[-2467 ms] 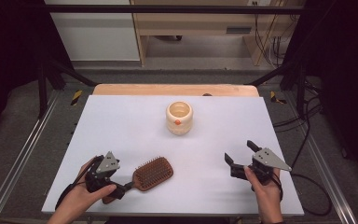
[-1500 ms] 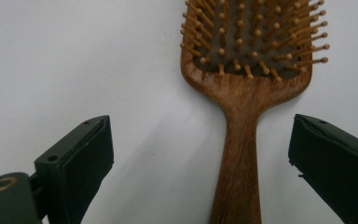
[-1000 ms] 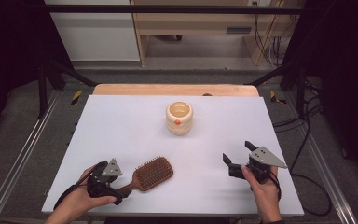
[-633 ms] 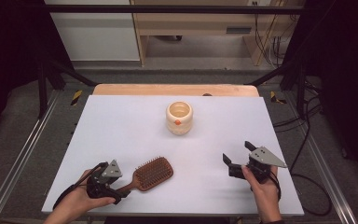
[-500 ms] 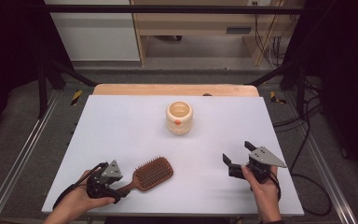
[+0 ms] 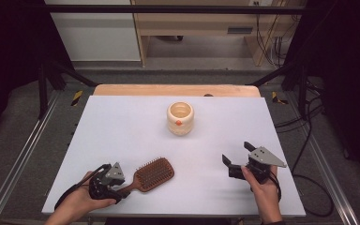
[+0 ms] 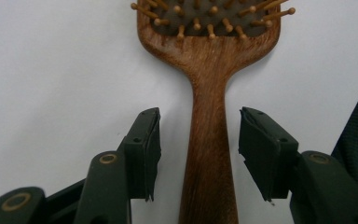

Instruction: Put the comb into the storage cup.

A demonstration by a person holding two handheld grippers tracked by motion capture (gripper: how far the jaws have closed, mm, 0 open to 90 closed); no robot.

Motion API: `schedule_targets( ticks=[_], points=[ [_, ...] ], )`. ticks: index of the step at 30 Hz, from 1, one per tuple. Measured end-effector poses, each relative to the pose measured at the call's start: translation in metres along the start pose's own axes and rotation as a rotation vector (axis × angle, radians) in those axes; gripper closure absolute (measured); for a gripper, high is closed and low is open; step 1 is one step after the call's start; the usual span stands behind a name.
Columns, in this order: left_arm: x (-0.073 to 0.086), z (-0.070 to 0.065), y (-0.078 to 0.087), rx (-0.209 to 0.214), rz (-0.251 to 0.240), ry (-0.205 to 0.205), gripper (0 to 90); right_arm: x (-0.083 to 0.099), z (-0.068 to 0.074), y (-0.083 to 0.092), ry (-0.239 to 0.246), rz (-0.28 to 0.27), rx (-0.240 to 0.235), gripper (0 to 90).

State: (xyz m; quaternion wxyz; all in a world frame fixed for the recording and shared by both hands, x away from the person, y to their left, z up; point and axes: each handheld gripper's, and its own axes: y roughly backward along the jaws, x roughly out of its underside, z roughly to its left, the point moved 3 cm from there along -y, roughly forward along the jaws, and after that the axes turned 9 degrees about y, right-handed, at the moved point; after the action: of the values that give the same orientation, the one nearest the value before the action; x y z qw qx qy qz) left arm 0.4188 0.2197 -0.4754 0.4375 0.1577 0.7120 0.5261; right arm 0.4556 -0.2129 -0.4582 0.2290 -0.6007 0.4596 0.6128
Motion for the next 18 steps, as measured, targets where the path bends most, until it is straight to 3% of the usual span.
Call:
schedule_targets(
  ticks=[18],
  points=[
    [-0.019, 0.001, -0.004, 0.017, 0.08, -0.019, 59.6, 0.001, 0.0, -0.002, -0.009, 0.011, -0.005, 4.5]
  ],
)
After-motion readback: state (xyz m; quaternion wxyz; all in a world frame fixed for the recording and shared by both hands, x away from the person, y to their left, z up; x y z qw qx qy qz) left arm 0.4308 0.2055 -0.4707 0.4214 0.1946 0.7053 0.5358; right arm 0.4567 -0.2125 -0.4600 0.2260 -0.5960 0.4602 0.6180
